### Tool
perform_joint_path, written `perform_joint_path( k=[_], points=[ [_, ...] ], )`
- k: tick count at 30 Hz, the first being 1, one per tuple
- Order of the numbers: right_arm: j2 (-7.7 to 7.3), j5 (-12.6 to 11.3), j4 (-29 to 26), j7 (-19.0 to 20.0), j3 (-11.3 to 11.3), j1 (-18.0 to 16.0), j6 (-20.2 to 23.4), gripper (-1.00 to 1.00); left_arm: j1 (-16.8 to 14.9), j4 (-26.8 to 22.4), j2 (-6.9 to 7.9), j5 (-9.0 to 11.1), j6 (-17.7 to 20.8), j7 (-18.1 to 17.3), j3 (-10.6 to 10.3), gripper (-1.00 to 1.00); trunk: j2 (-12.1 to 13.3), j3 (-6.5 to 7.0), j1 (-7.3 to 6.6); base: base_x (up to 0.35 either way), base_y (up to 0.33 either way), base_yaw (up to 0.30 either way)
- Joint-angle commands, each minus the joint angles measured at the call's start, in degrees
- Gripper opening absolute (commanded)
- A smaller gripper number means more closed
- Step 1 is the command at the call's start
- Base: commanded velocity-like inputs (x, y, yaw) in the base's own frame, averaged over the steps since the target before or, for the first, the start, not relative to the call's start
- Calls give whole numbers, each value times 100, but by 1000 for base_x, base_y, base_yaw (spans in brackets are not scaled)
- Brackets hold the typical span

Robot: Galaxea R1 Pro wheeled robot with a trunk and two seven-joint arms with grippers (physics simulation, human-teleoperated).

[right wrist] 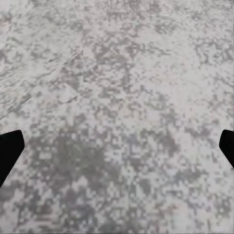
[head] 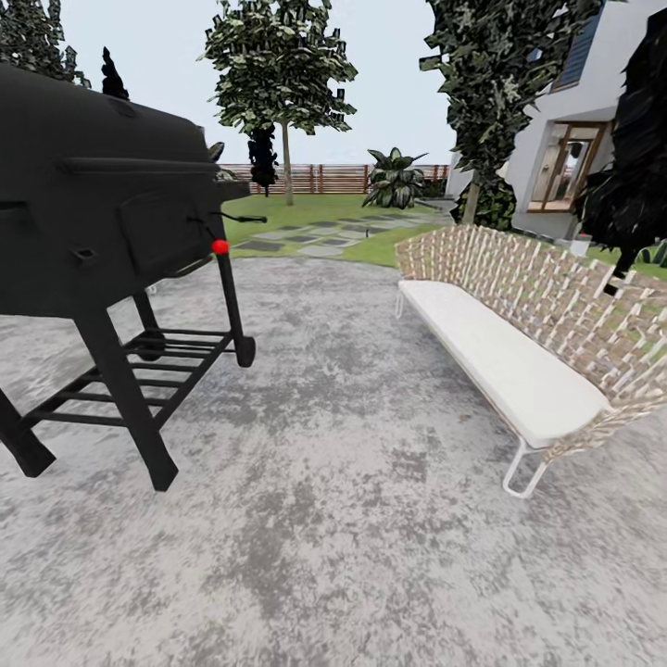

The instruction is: In the garden, pick up the pesticide atomizer on the floor and spray pesticide onto both trees until each tree trunk is fully covered.

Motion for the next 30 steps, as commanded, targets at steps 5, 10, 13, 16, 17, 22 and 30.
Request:
perform_joint_path(
  k=[5,10,13,16,17,22,30],
  points=[
    [0,0,0,0,0,1,0,100,0,-1,0,-4,0,0,0,100,0,0,0,339,0,0],
    [0,0,0,0,0,0,0,100,0,1,0,-4,0,0,0,100,0,0,0,339,0,0],
    [0,0,0,0,0,0,0,100,0,1,0,-1,0,0,0,100,0,0,0,339,15,0],
    [0,0,0,0,0,0,0,100,0,1,0,-1,0,0,0,100,0,0,0,339,62,0],
    [0,0,0,0,0,0,0,100,0,1,0,-1,0,0,0,100,0,0,0,339,81,0],
    [0,0,0,0,0,0,0,100,0,1,0,-1,0,0,0,100,0,0,0,339,71,0],
    [0,0,0,0,0,0,0,100,0,-1,0,-2,0,0,0,100,0,0,0,339,9,0]
  ],
)
